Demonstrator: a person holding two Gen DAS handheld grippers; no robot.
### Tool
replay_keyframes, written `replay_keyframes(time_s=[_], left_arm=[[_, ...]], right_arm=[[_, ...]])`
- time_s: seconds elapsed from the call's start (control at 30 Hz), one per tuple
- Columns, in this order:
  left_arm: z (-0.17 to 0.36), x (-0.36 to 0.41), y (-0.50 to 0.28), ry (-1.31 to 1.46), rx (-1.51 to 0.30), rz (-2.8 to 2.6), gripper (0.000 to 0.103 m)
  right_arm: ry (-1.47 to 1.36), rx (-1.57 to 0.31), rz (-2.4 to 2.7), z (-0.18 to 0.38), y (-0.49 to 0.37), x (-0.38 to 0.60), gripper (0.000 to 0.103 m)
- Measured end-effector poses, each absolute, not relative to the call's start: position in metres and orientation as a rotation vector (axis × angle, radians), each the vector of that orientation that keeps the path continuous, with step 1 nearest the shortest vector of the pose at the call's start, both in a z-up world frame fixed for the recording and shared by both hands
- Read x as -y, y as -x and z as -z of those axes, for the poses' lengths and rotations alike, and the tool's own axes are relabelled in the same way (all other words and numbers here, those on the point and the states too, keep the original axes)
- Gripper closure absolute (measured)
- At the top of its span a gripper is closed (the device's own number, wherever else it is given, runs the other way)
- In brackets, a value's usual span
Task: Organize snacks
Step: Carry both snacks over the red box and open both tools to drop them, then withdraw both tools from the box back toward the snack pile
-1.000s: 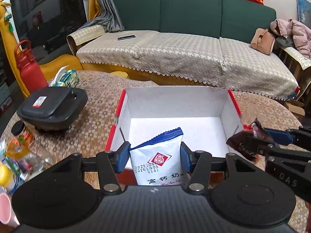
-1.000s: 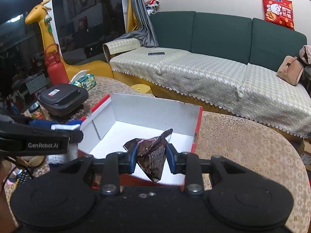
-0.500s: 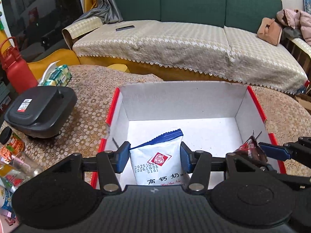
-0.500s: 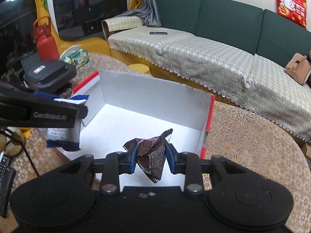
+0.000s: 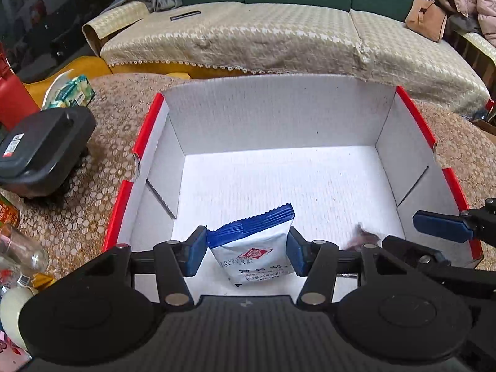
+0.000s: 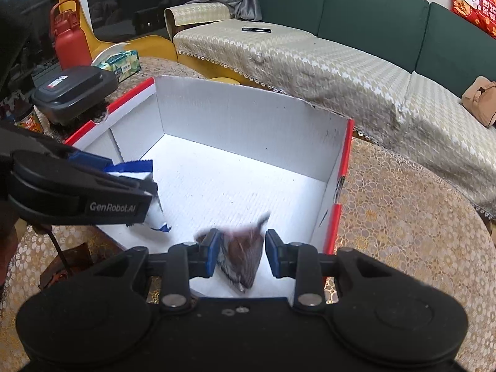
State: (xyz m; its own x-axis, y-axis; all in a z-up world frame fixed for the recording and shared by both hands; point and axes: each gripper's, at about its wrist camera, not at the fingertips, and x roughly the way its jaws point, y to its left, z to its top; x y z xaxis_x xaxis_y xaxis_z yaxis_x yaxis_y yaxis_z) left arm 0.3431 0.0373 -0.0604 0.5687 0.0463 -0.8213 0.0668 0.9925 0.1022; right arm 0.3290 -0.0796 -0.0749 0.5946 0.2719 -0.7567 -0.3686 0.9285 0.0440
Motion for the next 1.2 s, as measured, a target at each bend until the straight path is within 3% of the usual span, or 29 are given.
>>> replay_keyframes(time_s=[0.4,1.2], left_arm=[[0.032,-0.043,-0.323,-0.082,-0.908,0.018,0.033],[-0.041,-0.039,-0.228,-0.058,-0.768,0.057,0.019]], right_arm=[[0.061,-0.844,-0.358,0.058,-0.316,0.093,0.072],[-0.031,-0.753,-0.378,-0.010,-0.239,0.123,0.070]])
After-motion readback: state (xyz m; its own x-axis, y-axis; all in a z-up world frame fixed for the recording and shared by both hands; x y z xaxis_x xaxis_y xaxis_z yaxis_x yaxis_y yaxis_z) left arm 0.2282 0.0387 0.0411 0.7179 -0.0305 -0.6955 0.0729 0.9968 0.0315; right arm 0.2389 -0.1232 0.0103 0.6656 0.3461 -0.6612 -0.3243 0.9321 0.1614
